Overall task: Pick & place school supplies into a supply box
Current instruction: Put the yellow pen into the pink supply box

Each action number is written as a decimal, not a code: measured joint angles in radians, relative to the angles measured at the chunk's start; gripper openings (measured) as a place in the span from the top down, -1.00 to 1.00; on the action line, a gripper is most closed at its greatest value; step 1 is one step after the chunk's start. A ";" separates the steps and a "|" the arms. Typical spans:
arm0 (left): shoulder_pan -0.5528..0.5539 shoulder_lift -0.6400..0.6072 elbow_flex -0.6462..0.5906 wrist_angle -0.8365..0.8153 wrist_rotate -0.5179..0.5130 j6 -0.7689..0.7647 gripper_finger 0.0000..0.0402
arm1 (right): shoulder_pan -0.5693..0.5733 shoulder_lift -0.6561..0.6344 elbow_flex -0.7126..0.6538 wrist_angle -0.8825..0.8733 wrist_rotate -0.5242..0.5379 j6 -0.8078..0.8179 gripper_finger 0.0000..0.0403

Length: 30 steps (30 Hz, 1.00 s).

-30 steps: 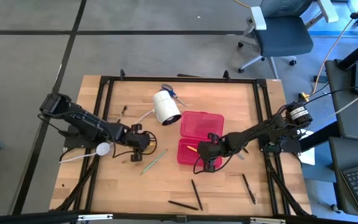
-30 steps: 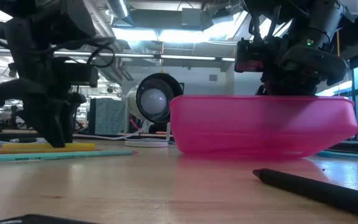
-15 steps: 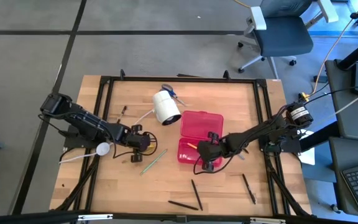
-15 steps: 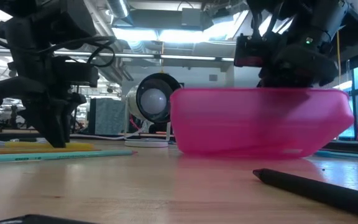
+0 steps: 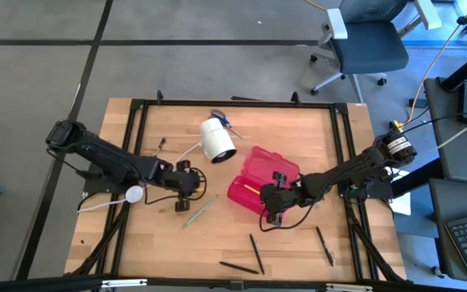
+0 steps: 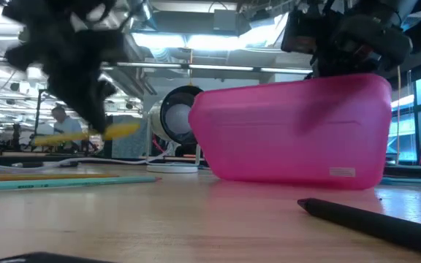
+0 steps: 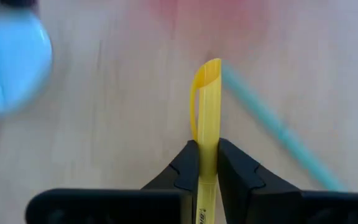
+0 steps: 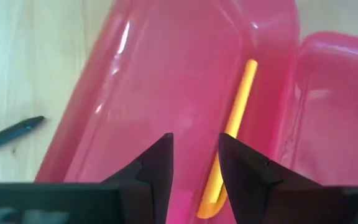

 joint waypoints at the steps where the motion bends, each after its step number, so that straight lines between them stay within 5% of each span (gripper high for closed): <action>1: 0.000 -0.008 0.030 0.002 -0.004 0.001 0.86 | 0.000 0.000 0.000 0.005 0.000 -0.003 0.35; 12: 0.020 -0.009 0.311 0.125 -0.021 0.286 0.86 | 0.036 0.042 0.000 0.110 -0.008 -0.079 0.35; 30: 0.181 0.395 0.336 0.634 0.433 0.380 0.86 | 0.058 0.148 0.001 0.175 -0.075 -0.100 0.35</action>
